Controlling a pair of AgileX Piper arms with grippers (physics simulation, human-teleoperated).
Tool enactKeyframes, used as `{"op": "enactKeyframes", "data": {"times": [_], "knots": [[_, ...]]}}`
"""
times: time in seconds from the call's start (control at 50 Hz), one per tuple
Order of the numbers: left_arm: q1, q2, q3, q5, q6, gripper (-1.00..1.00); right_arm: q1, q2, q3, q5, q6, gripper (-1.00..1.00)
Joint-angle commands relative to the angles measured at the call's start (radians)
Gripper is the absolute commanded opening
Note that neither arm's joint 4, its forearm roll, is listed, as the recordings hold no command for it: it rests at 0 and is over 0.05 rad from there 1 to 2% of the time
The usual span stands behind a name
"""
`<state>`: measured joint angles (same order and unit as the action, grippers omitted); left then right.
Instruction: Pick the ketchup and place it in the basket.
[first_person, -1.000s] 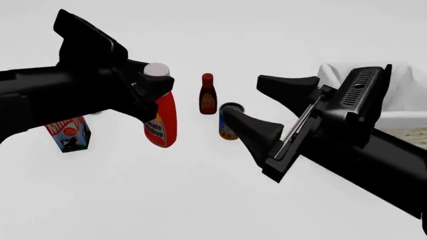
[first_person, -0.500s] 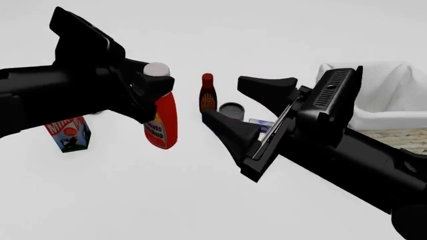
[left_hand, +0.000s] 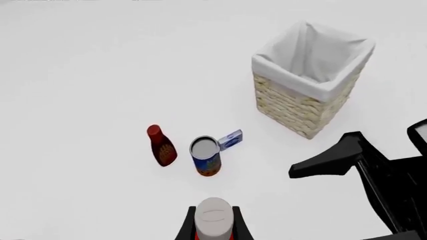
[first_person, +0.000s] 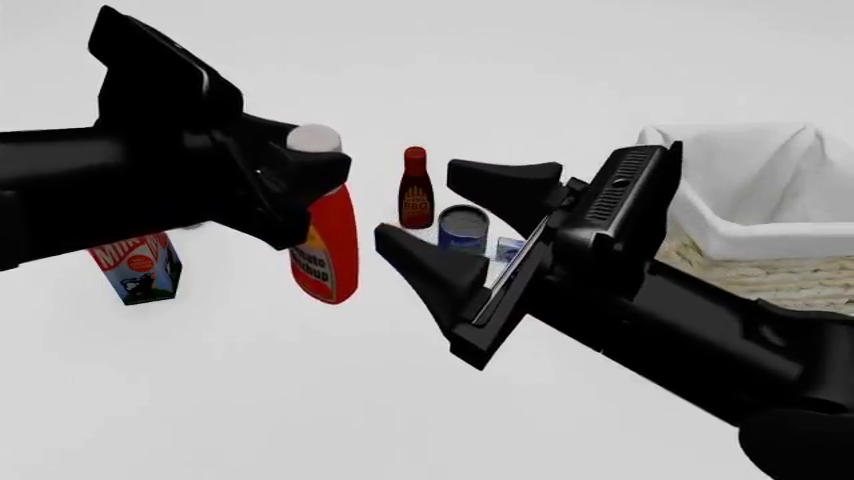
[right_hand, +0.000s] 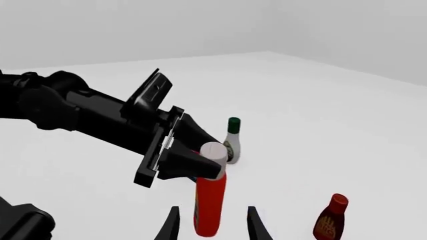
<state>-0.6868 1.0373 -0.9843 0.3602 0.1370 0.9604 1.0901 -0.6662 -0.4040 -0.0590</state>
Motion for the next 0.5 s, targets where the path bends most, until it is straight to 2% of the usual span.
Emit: {"op": "enactKeyframes", "data": {"times": [0.02,0.5], "knots": [[-0.009,-0.014,-0.018,0.018,0.006,-1.0,0.015,0.031,-0.015,-0.017,0.005,1.0],[-0.029,-0.045,-0.029,0.055,0.003,-1.0,0.024,0.079,-0.034,-0.044,-0.005,1.0]]}}
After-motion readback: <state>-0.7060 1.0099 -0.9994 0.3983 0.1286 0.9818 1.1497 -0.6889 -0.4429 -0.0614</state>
